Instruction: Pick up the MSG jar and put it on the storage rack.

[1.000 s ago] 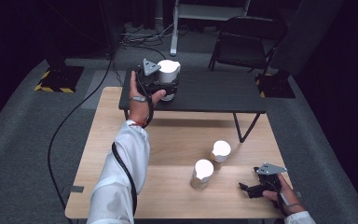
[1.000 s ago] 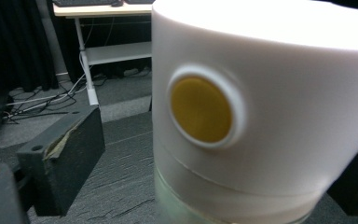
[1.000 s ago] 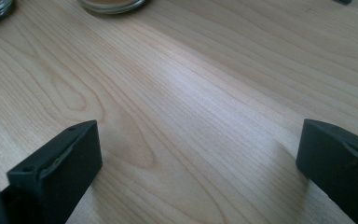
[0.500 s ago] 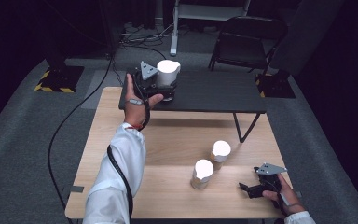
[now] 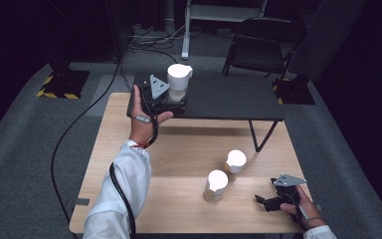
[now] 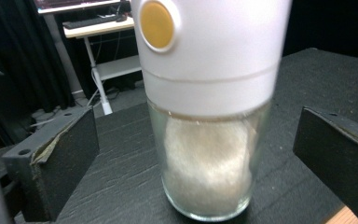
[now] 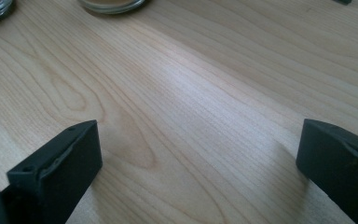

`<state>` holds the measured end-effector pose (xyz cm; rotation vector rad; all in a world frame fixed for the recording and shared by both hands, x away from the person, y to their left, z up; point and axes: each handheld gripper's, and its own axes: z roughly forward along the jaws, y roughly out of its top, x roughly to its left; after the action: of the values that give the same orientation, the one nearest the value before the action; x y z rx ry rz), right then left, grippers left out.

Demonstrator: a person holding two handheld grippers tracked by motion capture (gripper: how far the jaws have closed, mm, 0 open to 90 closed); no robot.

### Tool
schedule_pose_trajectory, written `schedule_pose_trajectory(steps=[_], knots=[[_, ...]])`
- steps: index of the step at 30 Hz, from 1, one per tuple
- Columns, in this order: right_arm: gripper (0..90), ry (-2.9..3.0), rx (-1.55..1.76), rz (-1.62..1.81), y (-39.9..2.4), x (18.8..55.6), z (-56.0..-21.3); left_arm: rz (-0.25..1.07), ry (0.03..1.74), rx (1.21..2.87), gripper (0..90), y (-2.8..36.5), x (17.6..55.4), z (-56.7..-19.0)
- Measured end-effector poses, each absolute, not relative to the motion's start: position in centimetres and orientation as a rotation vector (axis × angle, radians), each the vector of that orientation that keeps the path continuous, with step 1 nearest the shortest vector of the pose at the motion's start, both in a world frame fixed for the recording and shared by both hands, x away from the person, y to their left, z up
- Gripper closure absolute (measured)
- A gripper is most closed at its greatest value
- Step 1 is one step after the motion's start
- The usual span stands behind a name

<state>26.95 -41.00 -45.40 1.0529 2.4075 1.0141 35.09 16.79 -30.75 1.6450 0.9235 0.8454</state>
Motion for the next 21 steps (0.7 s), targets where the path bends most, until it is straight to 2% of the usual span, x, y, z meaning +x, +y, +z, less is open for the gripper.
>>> schedule_pose_trajectory(steps=[21], knots=[[0.0,2.406,1.055,1.014,-41.0,26.9,-45.4,0.92,0.817,1.711,0.1,16.9,30.6,-34.2]])
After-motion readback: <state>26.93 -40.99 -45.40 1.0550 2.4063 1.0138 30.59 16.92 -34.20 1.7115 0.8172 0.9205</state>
